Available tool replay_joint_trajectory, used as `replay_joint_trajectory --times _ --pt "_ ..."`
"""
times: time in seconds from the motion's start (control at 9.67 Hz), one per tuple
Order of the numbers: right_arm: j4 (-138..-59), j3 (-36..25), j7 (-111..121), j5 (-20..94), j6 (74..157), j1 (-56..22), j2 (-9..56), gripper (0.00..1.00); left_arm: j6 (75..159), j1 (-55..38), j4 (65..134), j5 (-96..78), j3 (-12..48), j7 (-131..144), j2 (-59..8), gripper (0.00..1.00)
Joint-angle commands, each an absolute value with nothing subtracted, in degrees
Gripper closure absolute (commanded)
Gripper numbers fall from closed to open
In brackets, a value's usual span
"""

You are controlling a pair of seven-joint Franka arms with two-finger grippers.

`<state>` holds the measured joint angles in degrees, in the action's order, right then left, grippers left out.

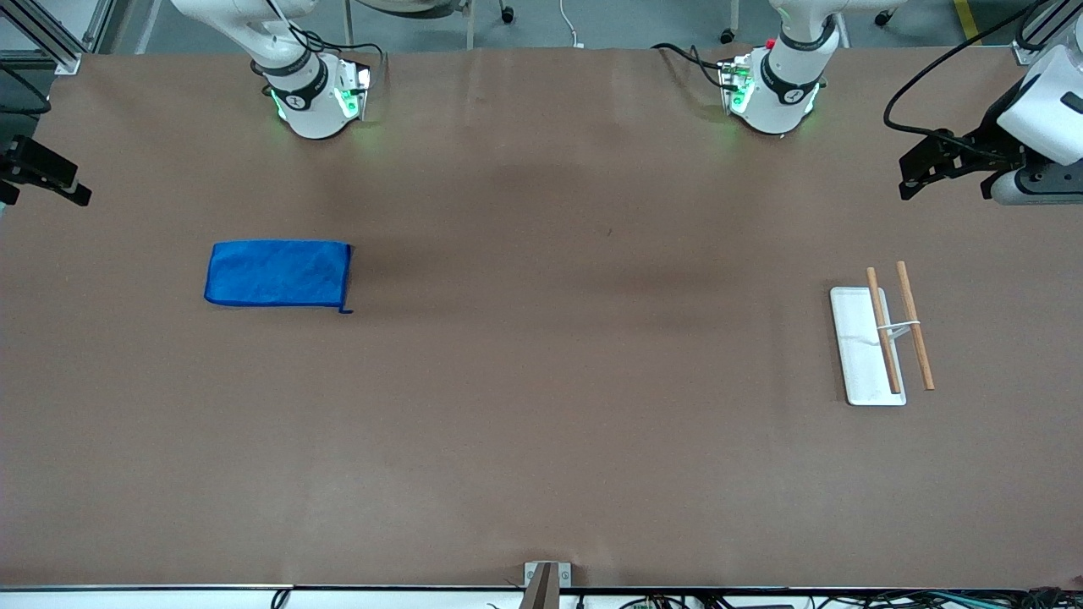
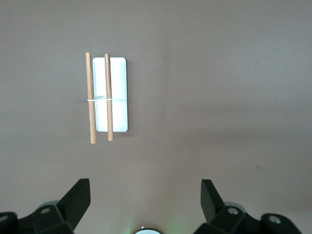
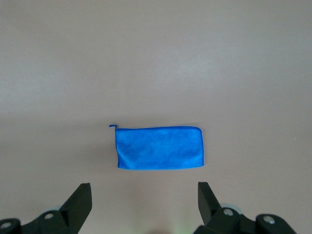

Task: Right arm passes towel to left arm to hang
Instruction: 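Move the right gripper toward the blue towel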

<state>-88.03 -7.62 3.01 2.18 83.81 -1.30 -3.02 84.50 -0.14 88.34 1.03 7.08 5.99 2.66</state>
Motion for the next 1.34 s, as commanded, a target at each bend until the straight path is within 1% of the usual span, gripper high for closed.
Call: replay_joint_trajectory --times 0.0,0.31,0.41,0.72,0.93,1.14,1.24 --pt "-88.86 -7.65 3.52 1.49 84.38 -1.67 -3.69 0.04 83.85 -0.26 88.33 0.53 6.94 5.01 1.23 0.00" --pt "-92.27 -7.65 3.43 1.41 85.16 -1.41 -3.87 0.03 83.85 -0.26 88.24 0.44 6.94 4.66 1.14 0.00" --pt "-96.20 -7.65 3.51 1.41 87.86 -1.06 -3.87 0.03 83.85 -0.26 88.24 0.44 6.94 4.57 1.14 0.00" --pt "-109.56 -7.73 3.78 1.41 99.10 -1.14 -6.50 0.02 83.85 -0.09 88.33 -0.87 6.94 3.87 1.14 0.00" --pt "-119.13 -7.73 3.69 1.41 107.88 -1.32 -7.55 0.02 83.85 -0.09 88.33 -0.97 6.94 3.87 1.06 0.00" --pt "-126.35 -7.73 3.69 1.41 114.75 -1.58 -7.65 0.02 83.85 -0.35 88.42 -0.70 6.94 3.26 1.14 0.00" --pt "-128.91 -7.73 3.69 1.41 116.79 -1.58 -7.39 0.02 83.85 -0.44 88.42 -0.79 6.94 3.16 1.06 0.00"
